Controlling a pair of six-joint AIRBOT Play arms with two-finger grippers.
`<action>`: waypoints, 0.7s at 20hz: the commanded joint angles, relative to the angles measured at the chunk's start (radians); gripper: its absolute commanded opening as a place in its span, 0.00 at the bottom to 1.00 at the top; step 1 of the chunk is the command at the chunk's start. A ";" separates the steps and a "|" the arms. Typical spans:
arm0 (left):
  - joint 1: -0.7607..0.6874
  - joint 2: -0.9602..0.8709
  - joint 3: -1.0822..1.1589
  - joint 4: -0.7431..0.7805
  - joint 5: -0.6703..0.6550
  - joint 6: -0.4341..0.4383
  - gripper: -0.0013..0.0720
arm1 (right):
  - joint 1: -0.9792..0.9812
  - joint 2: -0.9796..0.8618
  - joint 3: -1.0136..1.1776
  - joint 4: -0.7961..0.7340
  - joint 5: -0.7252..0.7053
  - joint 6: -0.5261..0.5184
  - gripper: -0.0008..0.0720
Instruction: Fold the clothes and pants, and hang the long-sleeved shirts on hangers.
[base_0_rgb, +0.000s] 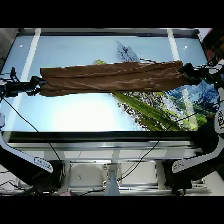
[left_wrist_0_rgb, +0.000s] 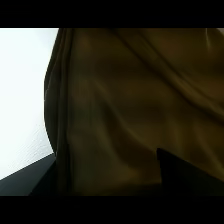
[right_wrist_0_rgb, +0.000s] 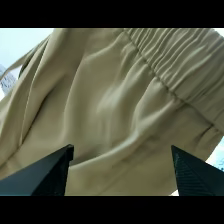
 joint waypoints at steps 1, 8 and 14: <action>-0.044 -0.010 0.000 0.013 0.011 0.016 0.69 | 0.033 0.003 0.000 0.007 0.024 -0.036 0.96; -0.041 0.030 0.002 -0.097 0.063 0.026 0.04 | 0.071 0.017 0.000 0.011 0.080 -0.101 0.95; -0.037 0.262 0.002 -0.071 0.038 0.035 0.03 | 0.082 0.180 0.000 0.018 0.179 -0.193 0.27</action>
